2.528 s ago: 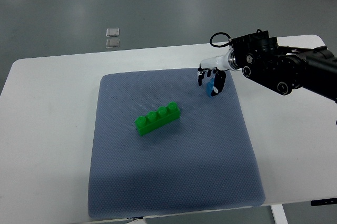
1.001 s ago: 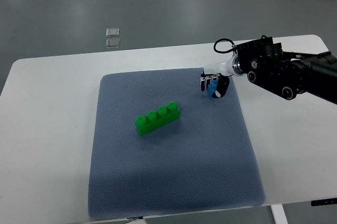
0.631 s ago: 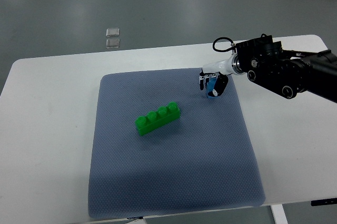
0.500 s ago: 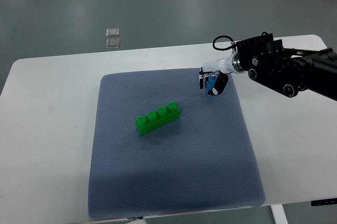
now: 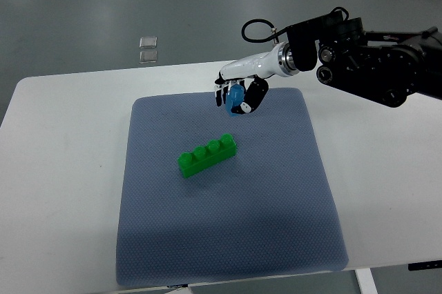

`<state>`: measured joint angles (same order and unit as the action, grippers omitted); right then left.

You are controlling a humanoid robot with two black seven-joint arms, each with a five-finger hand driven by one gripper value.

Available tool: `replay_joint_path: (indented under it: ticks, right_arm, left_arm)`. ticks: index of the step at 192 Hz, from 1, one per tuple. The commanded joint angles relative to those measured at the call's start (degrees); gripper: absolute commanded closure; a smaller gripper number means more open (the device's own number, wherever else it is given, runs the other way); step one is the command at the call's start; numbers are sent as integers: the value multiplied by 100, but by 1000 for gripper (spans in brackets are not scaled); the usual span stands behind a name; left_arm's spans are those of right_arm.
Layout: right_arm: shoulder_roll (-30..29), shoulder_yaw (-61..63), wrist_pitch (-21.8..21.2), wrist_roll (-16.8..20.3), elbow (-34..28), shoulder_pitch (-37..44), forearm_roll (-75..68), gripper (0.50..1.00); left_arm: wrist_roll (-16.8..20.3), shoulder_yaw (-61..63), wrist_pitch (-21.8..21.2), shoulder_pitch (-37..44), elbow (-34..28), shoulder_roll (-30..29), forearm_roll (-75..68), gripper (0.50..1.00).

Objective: Stack blue block on green block with right hand
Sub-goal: 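Lift the blue block and carry it over the green block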

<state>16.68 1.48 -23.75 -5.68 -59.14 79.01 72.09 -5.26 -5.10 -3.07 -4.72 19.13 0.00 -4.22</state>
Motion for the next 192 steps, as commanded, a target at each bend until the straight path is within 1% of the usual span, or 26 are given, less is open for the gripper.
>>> replay_joint_path:
  ticks: [1, 24, 45, 97, 126, 141, 192]
  right_arm:
    - [-25, 1, 195, -13, -247, 80, -230, 938]
    - [-130, 19, 468, -13, -414, 71, -371, 938]
    - [-306, 19, 670, 14, -423, 1, -336, 938]
    - [-394, 19, 951, 40, -423, -386, -265, 934]
    - [-359, 28, 986, 40, -414, -641, -90, 934]
    - [-324, 37, 1092, 40, -414, -755, -81, 934]
    - [-306, 45, 1171, 75, -361, -869, -63, 932]
  left_arm:
    - [-1, 0, -1, -3, -6, 0, 0, 500]
    - [-1, 9, -1, -3, -6, 0, 0, 500]
    - [-1, 0, -1, 6, -23, 0, 0, 500]
    - [-1, 0, -1, -3, -15, 0, 0, 500]
    - [-1, 0, -1, -3, -15, 0, 0, 500]
    - [-1, 0, -1, 6, -15, 0, 0, 500]
    - [-1, 0, -1, 6, -6, 0, 0, 500]
